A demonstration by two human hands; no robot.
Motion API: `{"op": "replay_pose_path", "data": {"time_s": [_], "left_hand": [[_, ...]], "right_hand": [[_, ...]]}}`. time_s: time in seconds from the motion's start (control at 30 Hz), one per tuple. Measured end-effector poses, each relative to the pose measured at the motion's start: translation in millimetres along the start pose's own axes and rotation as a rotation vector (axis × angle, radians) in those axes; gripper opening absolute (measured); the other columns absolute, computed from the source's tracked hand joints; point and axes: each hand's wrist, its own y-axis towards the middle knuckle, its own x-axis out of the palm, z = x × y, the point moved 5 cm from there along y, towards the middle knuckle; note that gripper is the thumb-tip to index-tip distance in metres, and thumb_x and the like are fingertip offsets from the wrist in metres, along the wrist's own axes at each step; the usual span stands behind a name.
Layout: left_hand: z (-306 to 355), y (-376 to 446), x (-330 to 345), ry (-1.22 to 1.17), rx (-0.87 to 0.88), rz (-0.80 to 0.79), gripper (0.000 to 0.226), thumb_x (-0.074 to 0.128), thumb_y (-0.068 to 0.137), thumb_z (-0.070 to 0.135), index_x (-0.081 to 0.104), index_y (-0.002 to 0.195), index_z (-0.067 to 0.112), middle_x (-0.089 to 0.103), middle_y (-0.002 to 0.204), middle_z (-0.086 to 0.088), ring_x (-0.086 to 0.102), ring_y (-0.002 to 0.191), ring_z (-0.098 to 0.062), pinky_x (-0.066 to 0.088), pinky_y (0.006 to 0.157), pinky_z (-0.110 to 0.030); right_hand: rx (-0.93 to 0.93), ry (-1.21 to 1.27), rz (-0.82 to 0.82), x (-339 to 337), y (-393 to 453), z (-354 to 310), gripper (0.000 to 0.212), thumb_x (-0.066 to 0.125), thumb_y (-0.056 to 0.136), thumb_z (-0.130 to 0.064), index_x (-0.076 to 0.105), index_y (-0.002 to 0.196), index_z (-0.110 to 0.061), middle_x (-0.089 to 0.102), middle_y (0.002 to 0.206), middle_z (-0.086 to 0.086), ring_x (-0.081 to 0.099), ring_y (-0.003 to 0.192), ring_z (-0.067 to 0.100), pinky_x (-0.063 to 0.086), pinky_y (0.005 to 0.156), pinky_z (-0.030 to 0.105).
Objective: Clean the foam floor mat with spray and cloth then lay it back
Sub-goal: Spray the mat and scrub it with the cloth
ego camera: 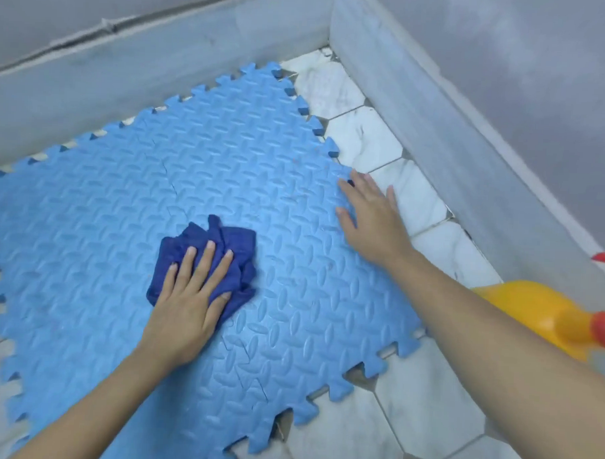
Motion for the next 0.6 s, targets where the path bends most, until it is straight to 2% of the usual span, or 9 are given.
{"op": "replay_pose_path", "data": {"time_s": [0.1, 0.17, 0.23, 0.33, 0.4, 0.5, 0.6], "left_hand": [[-16.5, 15.9, -6.0, -0.100, -0.203, 0.040, 0.062, 0.006, 0.093, 0.056, -0.001, 0.151, 0.037, -0.006, 0.161, 0.009, -0.011, 0.147, -0.017, 0.000, 0.119, -0.043], [-10.2, 25.4, -12.4, -0.092, -0.198, 0.051, 0.063, 0.010, 0.093, 0.053, 0.002, 0.153, 0.033, -0.004, 0.162, 0.005, -0.008, 0.148, -0.024, 0.001, 0.119, -0.045], [23.1, 23.8, -9.7, 0.007, 0.032, 0.026, 0.062, 0.015, 0.096, 0.051, 0.008, 0.154, 0.029, 0.003, 0.162, 0.001, 0.001, 0.149, -0.028, 0.007, 0.119, -0.048], [105.0, -7.0, 8.1, 0.130, 0.557, -0.025, 0.063, 0.028, 0.097, 0.051, 0.017, 0.154, 0.026, 0.016, 0.161, -0.004, 0.016, 0.147, -0.031, 0.016, 0.114, -0.049], [138.6, -17.1, 17.3, 0.145, 0.728, -0.054, 0.069, 0.040, 0.091, 0.051, 0.020, 0.153, 0.028, 0.019, 0.160, -0.002, 0.020, 0.146, -0.028, 0.017, 0.114, -0.048], [142.1, 31.5, 14.3, 0.100, 0.708, -0.014, 0.066, 0.040, 0.090, 0.048, 0.024, 0.151, 0.030, 0.021, 0.159, -0.002, 0.022, 0.146, -0.025, 0.018, 0.114, -0.047], [120.0, 125.9, -9.2, 0.048, 0.460, 0.083, 0.060, 0.031, 0.094, 0.046, 0.028, 0.150, 0.027, 0.025, 0.158, -0.006, 0.025, 0.145, -0.028, 0.020, 0.114, -0.049]], "right_hand": [[0.091, 0.001, -0.005, -5.8, -59.3, 36.4, 0.050, 0.031, 0.106, -0.033, 0.024, 0.155, -0.027, 0.022, 0.163, 0.003, 0.014, 0.151, 0.023, 0.006, 0.122, 0.043], [0.086, 0.022, 0.005, -1.8, -67.2, 41.6, 0.049, 0.028, 0.106, -0.030, 0.025, 0.155, -0.024, 0.024, 0.162, 0.004, 0.013, 0.152, 0.022, 0.007, 0.123, 0.037], [0.079, 0.016, 0.033, 2.7, -64.8, 41.4, 0.048, 0.027, 0.106, -0.027, 0.028, 0.154, -0.021, 0.027, 0.161, 0.005, 0.015, 0.151, 0.023, 0.009, 0.124, 0.036], [0.085, 0.045, 0.069, 1.7, -66.5, 41.1, 0.051, 0.025, 0.104, -0.024, 0.027, 0.154, -0.019, 0.031, 0.160, 0.002, 0.018, 0.151, 0.020, 0.011, 0.124, 0.033], [0.097, 0.075, 0.102, 0.9, -69.6, 42.7, 0.052, 0.027, 0.103, -0.016, 0.027, 0.155, -0.016, 0.034, 0.158, -0.002, 0.021, 0.150, 0.018, 0.010, 0.122, 0.026], [0.119, 0.074, 0.153, 0.7, -65.8, 45.4, 0.053, 0.033, 0.099, -0.004, 0.035, 0.151, -0.011, 0.041, 0.155, 0.002, 0.028, 0.148, 0.019, 0.005, 0.119, 0.015], [0.133, 0.056, 0.161, 3.9, -64.1, 47.6, 0.054, 0.034, 0.097, -0.002, 0.038, 0.150, -0.010, 0.043, 0.153, 0.003, 0.029, 0.147, 0.018, 0.003, 0.117, 0.010]]}}
